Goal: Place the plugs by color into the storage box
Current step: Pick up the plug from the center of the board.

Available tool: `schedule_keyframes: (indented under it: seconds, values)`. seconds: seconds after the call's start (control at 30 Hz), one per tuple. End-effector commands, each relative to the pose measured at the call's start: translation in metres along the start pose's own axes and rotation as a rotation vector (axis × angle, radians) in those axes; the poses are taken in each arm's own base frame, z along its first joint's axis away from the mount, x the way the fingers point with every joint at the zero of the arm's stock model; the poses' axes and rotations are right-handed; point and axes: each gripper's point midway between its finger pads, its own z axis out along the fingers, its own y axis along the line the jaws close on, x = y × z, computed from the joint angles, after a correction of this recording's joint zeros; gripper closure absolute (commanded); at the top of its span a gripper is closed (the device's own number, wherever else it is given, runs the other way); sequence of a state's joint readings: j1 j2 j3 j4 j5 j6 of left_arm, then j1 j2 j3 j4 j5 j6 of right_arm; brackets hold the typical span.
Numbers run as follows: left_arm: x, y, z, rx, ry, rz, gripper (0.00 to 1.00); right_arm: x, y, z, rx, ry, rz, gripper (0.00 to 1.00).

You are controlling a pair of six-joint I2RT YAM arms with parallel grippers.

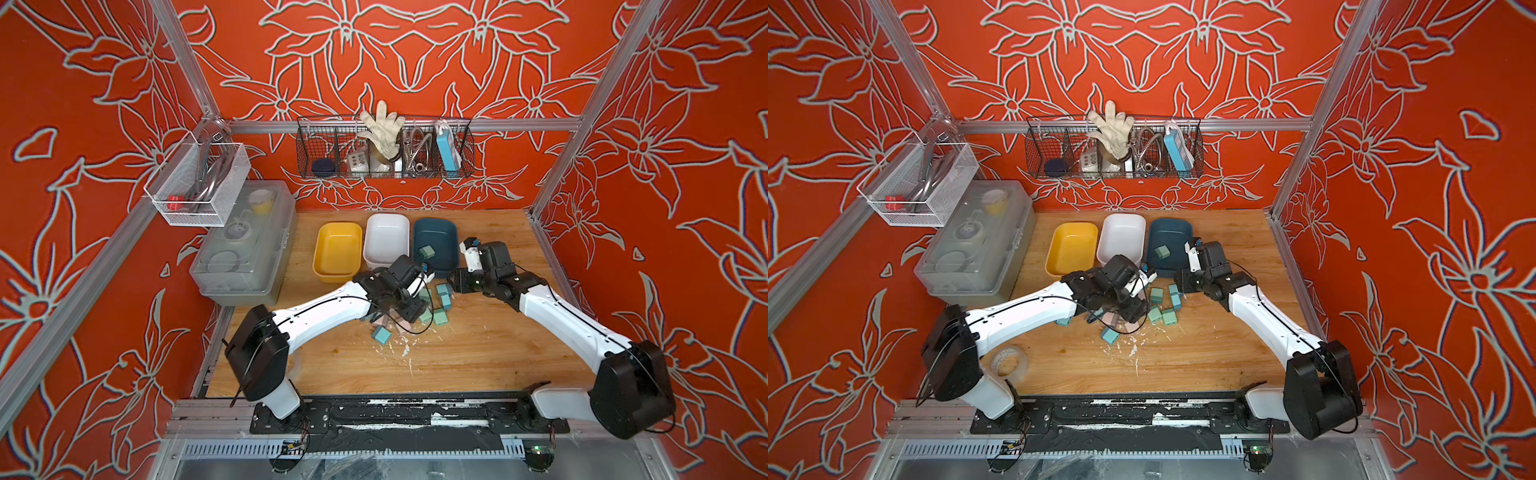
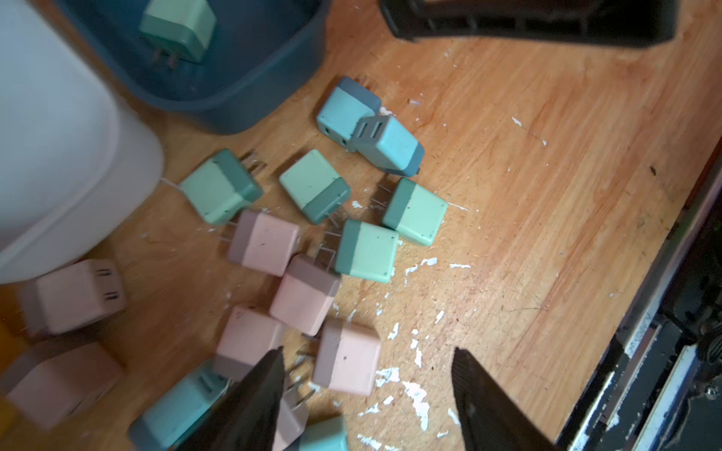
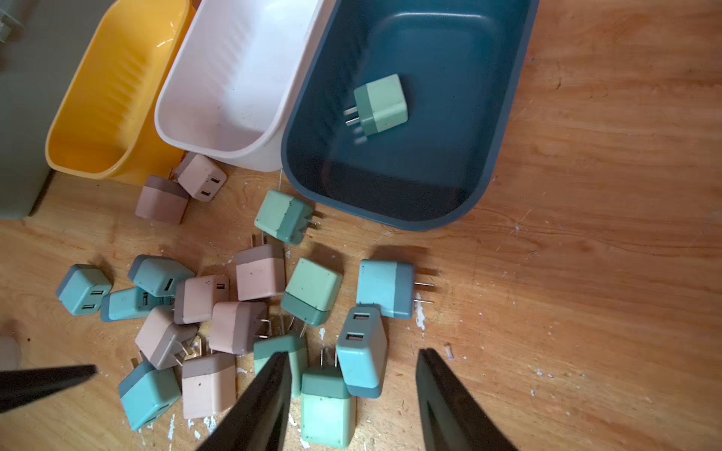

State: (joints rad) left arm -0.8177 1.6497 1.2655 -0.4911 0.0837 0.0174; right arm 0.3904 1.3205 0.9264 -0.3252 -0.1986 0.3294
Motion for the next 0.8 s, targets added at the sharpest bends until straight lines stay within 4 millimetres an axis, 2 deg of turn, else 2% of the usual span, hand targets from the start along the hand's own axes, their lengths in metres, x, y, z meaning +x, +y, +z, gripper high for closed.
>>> schedule_keyframes:
  seconds: [0.0, 0.2, 0.43, 0.57, 0.77]
  values:
    - [-0.011, -0.018, 0.018, 0.091, 0.005, -0.003, 0.31, -0.002, -0.011, -0.004, 0.047, -0.036, 0.017, 0.44]
    - [-0.005, -0.041, 0.051, 0.163, 0.006, 0.146, 0.32, -0.003, -0.02, -0.016, 0.095, -0.073, 0.026, 0.44]
    - [0.001, -0.061, 0.064, 0.264, -0.072, 0.297, 0.32, -0.003, -0.023, -0.016, 0.106, -0.085, 0.036, 0.45]
    - [0.004, -0.065, 0.072, 0.292, -0.081, 0.331, 0.32, -0.002, -0.025, -0.016, 0.114, -0.084, 0.037, 0.46]
    - [0.007, -0.059, 0.095, 0.266, -0.017, 0.314, 0.32, -0.003, -0.023, -0.016, 0.103, -0.083, 0.035, 0.45]
